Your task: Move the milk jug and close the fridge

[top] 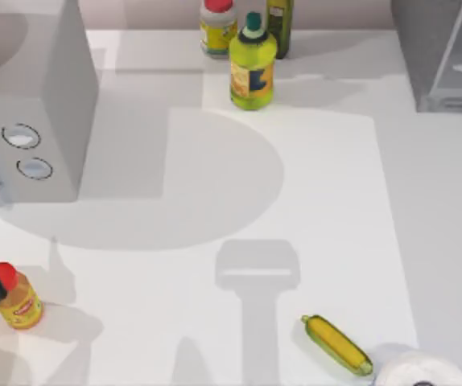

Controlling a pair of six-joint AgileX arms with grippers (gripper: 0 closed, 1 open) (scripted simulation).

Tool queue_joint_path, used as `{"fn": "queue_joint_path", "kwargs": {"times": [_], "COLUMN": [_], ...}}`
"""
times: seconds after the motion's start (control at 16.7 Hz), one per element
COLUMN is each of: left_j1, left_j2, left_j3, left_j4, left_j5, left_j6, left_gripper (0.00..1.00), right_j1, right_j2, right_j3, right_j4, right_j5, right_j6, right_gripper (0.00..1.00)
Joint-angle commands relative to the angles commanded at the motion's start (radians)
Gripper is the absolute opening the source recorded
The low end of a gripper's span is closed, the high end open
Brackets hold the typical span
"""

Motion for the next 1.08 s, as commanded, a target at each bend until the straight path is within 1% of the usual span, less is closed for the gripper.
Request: {"fn": "queue_joint_path", "kwargs": {"times": [0.12,0.24,0.66,0.84,1.08], "left_j1": [0.0,0.0,0.0,0.0,0.0], "left_j2": [0.0,0.0,0.0,0.0,0.0], "left_j3": [0.0,0.0,0.0,0.0,0.0], "left_j4": [0.0,0.0,0.0,0.0,0.0], "left_j5": [0.0,0.0,0.0,0.0,0.0], "left_j6": [0.0,0.0,0.0,0.0,0.0], "left_gripper": [1.0,1.0,1.0,1.0,1.0], "right_j1": [-0.062,-0.095,-0.099,-0.053,0.086], "right_j2": [0.08,0.128,0.14,0.142,0.148], "right_j3": [0.01,0.013,0.01,0.008,0.005], "right_j4": [0.003,0.003,0.003,0.06,0.247], "right_j5": [-0.035,-0.057,-0.061,-0.053,-0.024], "right_j6": [-0.064,-0.1,-0.108,-0.043,0.173], "right_gripper": [1.0,1.0,1.0,1.0,1.0]}}
